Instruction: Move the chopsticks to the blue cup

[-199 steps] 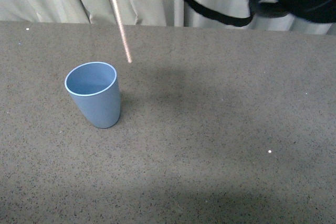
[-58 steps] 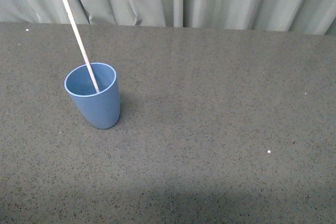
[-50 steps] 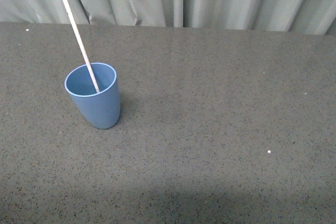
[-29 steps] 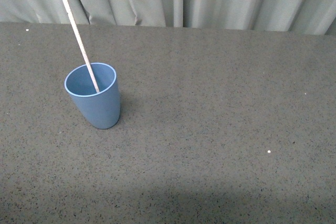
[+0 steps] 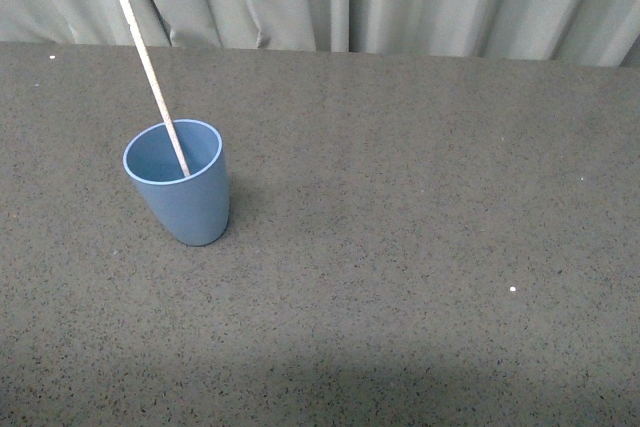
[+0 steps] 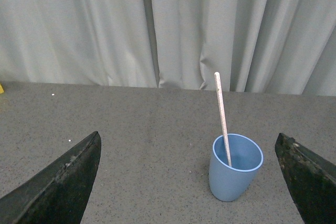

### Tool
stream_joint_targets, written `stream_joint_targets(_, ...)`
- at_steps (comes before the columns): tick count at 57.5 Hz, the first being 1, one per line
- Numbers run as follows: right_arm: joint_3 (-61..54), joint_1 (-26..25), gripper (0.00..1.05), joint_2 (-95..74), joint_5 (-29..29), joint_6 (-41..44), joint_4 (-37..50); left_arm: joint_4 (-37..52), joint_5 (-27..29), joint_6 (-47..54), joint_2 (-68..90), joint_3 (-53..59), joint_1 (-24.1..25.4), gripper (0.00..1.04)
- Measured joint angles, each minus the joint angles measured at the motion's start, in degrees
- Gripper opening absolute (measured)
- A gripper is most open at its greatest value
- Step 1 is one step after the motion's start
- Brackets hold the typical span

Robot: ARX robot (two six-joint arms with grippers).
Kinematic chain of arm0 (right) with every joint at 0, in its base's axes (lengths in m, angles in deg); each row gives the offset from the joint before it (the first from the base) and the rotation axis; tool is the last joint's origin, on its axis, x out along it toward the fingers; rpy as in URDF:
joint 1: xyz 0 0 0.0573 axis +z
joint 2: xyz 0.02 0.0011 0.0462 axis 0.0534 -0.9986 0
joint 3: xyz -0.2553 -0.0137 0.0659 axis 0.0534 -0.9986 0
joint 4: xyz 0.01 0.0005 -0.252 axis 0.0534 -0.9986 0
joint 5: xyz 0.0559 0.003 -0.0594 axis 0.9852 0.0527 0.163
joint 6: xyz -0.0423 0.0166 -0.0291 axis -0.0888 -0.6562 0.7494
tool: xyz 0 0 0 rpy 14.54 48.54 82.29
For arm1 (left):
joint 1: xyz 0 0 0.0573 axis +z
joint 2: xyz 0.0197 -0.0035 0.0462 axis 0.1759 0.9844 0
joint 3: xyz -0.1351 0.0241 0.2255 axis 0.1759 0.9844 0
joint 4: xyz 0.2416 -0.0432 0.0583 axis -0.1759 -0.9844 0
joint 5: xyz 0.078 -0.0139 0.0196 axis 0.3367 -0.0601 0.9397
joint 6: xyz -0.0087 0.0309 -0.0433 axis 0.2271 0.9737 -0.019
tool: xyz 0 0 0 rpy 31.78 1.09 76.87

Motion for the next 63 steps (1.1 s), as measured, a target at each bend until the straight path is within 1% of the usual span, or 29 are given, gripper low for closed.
stream_joint_targets(6,0.0,0.0,0.01,7.2,0.2,0.0,-9.2,0.0,0.0,0.0,0.0,0.0,0.0,0.98)
stream_joint_targets(18,0.0,0.0,0.01,9.6,0.2,0.0,-10.0,0.0,0.0,0.0,0.0,0.0,0.0,0.98)
stream_joint_targets(20,0.0,0.0,0.02,9.6,0.2,0.1,-10.0,0.0,0.0,0.0,0.0,0.0,0.0,0.98)
stream_joint_targets(27,0.0,0.0,0.21,9.6,0.2,0.1,-10.0,0.0,0.0,0.0,0.0,0.0,0.0,0.98)
stream_joint_targets(33,0.0,0.0,0.44,9.6,0.2,0.1,-10.0,0.0,0.0,0.0,0.0,0.0,0.0,0.98)
stream_joint_targets(36,0.0,0.0,0.52,9.6,0.2,0.1,-10.0,0.0,0.0,0.0,0.0,0.0,0.0,0.98)
stream_joint_targets(38,0.0,0.0,0.59,9.6,0.2,0.1,-10.0,0.0,0.0,0.0,0.0,0.0,0.0,0.98)
stream_joint_targets(46,0.0,0.0,0.8,9.6,0.2,0.1,-10.0,0.0,0.0,0.0,0.0,0.0,0.0,0.98)
stream_joint_targets(47,0.0,0.0,0.85,9.6,0.2,0.1,-10.0,0.0,0.0,0.0,0.0,0.0,0.0,0.98)
stream_joint_targets(48,0.0,0.0,0.87,9.6,0.2,0.1,-10.0,0.0,0.0,0.0,0.0,0.0,0.0,0.98)
stream_joint_targets(51,0.0,0.0,0.97,9.6,0.2,0.0,-10.0,0.0,0.0,0.0,0.0,0.0,0.0,0.98)
stream_joint_targets(56,0.0,0.0,0.94,9.6,0.2,0.1,-10.0,0.0,0.0,0.0,0.0,0.0,0.0,0.98)
stream_joint_targets(63,0.0,0.0,0.95,9.6,0.2,0.1,-10.0,0.0,0.0,0.0,0.0,0.0,0.0,0.98)
